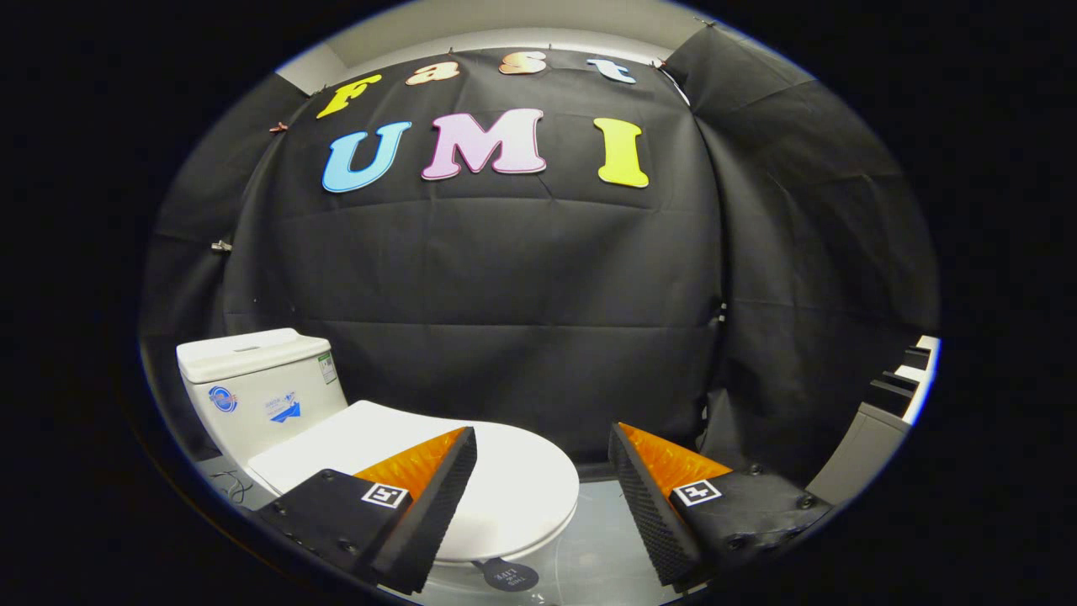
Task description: Open the toilet lid.
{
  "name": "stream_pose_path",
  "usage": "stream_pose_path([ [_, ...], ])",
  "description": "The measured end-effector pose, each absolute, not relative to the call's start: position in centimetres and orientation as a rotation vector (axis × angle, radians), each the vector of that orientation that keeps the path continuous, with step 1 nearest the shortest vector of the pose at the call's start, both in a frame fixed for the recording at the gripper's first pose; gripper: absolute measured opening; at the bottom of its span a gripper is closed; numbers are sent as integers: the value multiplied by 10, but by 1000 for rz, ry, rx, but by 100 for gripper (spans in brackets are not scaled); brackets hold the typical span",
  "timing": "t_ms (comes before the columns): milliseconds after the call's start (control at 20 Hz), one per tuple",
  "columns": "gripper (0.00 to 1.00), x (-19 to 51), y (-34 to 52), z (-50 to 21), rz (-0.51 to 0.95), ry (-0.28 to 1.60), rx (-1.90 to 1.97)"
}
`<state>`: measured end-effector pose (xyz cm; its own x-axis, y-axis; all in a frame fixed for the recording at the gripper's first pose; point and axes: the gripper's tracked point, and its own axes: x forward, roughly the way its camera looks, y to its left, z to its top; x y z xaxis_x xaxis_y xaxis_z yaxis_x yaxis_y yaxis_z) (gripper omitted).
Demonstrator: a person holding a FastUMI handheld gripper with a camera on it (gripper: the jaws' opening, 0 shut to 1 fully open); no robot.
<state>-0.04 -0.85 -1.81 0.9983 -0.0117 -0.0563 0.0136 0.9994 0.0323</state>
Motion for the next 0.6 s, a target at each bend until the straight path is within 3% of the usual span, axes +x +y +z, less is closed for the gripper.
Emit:
stream_pose_path([
  [600,95,-19,-27,-124,-25,413,509],
])
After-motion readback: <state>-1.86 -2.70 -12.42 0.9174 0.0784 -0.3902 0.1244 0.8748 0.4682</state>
